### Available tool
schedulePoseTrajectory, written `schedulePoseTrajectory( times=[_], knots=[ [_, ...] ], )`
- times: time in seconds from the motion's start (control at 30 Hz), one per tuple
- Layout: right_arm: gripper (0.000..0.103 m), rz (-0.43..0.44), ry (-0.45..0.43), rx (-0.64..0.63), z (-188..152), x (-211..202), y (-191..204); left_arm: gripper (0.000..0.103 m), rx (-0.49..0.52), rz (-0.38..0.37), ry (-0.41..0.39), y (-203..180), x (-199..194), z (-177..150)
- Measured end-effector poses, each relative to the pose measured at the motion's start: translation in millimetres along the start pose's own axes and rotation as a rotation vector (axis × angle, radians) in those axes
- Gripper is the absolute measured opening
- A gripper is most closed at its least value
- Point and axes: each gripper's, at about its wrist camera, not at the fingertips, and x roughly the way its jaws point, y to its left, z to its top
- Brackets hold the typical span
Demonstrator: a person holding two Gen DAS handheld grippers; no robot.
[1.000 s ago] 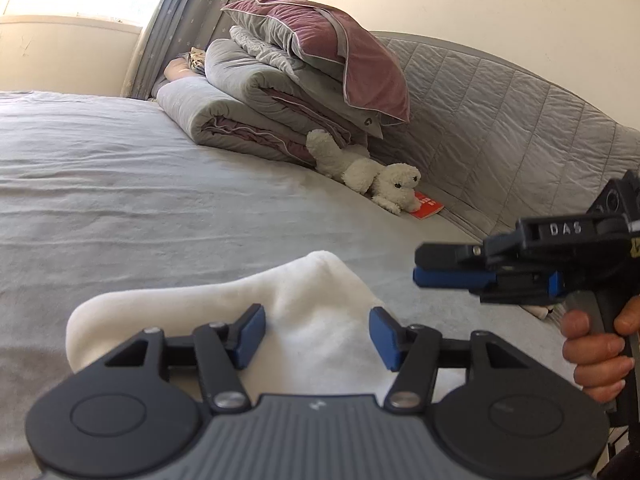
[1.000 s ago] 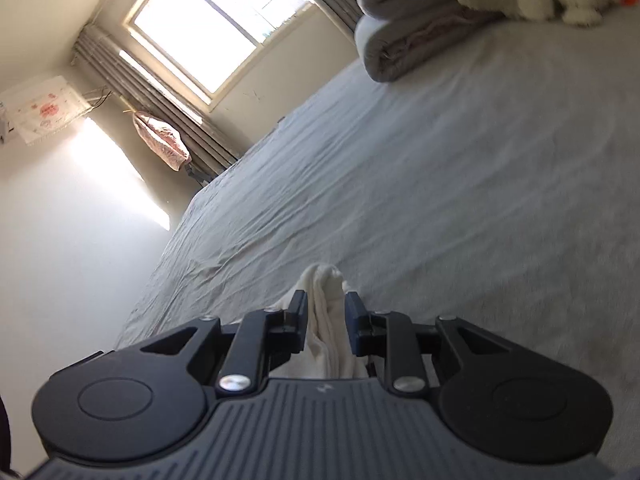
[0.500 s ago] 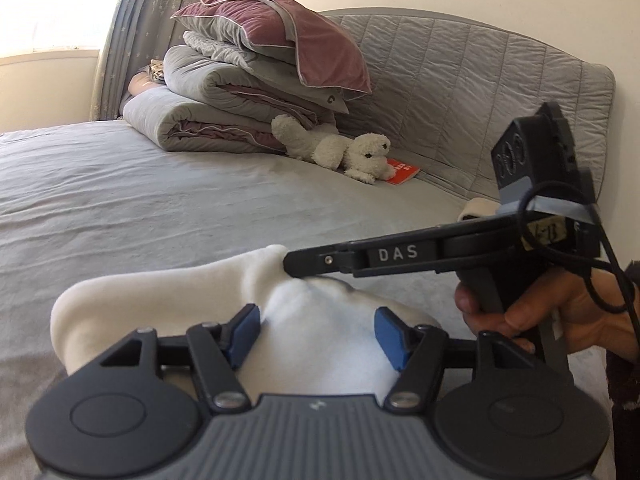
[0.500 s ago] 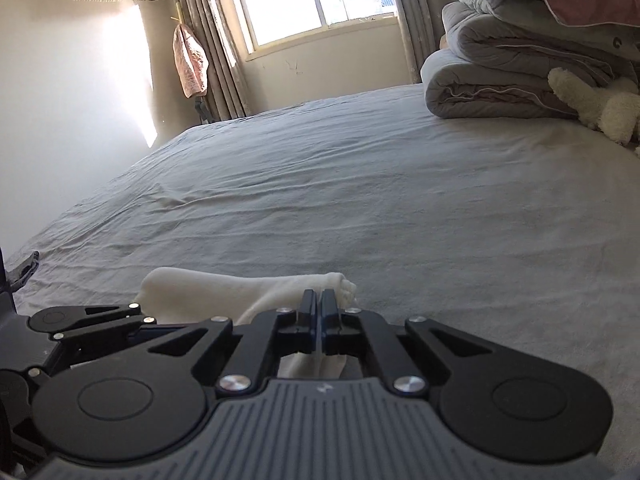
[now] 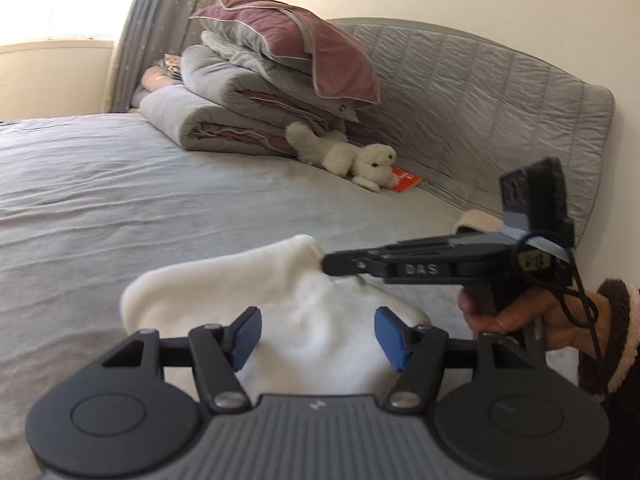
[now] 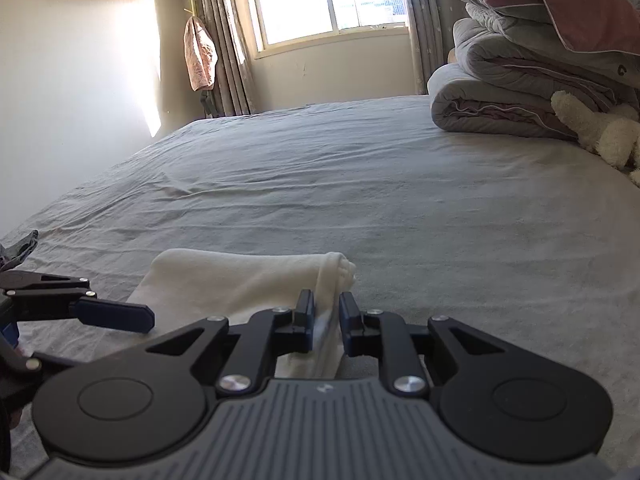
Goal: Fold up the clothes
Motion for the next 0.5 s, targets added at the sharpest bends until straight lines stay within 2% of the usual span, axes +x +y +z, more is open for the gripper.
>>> schedulePoseTrajectory(
  times=[0.1,0.23,0.33,0.5],
  knots=[
    [0.019,0.002,-0.041,-0.024,3,-2,5,0.063,-0.01,0.045,-0.03,13,0,6],
    [0.02,-0.01,-0.09,-0.078,6,4,15,0.064,0.0,0.071,-0.026,23,16,9],
    [0.02,-0.031,-0.076,-0.097,4,16,15,0.064,-0.023,0.066,-0.02,32,25,6],
    [0.02,-0.05,0.005,-0.099,-5,35,7,0.064,-0.007,0.064,-0.01,37,37,-9]
  ],
)
